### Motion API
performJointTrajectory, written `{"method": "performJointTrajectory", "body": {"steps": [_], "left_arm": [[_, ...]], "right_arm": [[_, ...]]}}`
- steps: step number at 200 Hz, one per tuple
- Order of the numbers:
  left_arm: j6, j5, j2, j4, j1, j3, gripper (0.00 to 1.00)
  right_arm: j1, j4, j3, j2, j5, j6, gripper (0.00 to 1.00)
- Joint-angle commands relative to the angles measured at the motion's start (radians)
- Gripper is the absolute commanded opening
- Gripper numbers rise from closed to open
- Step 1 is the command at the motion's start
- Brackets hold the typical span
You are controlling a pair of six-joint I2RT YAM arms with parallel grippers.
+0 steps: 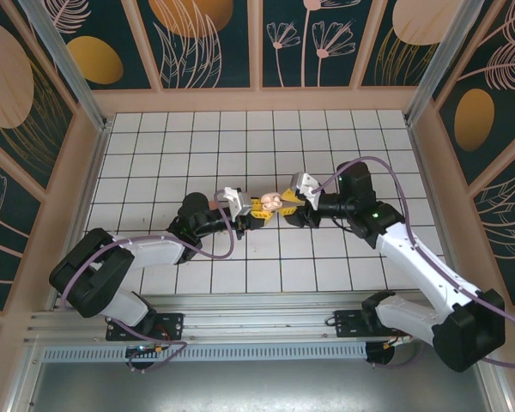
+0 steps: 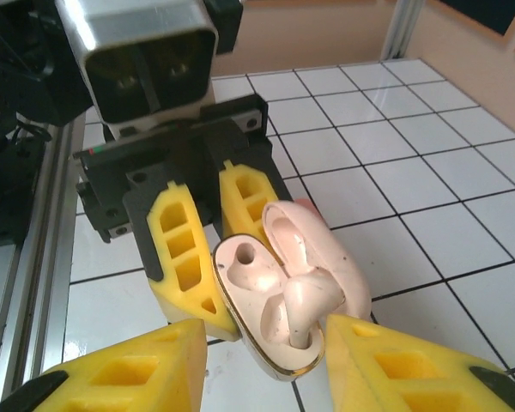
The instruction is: Insert wireless bluetooth earbuds into charging case
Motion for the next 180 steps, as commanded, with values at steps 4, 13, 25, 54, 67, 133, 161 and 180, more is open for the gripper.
{"method": "performJointTrajectory", "body": {"steps": [4, 13, 25, 54, 67, 133, 161, 180], "left_arm": [[0.019, 0.014, -0.022, 0.004, -0.001, 0.014, 0.15], [0.019, 0.014, -0.022, 0.001, -0.001, 0.017, 0.16], [0.021, 0.016, -0.021, -0.002, -0.001, 0.019, 0.15], [0.024, 0.020, -0.017, -0.007, -0.001, 0.024, 0.16], [0.023, 0.022, -0.014, -0.007, -0.001, 0.027, 0.16], [0.022, 0.035, -0.006, -0.010, -0.001, 0.034, 0.15], [0.022, 0.041, -0.010, -0.017, -0.001, 0.035, 0.16], [0.025, 0.042, -0.013, -0.025, -0.002, 0.036, 0.15]], "right_arm": [[0.001, -0.013, 0.044, 0.025, -0.037, -0.045, 0.41], [0.001, -0.010, 0.046, 0.032, -0.046, -0.050, 0.41], [0.001, -0.011, 0.048, 0.038, -0.056, -0.059, 0.41], [0.004, -0.017, 0.038, 0.040, -0.077, -0.109, 0.40], [0.006, -0.029, 0.037, 0.042, -0.078, -0.131, 0.40], [0.006, -0.087, 0.055, 0.061, -0.024, -0.190, 0.36], [0.009, -0.117, 0.076, 0.083, -0.020, -0.221, 0.32], [0.011, -0.122, 0.087, 0.096, -0.014, -0.228, 0.29]]}}
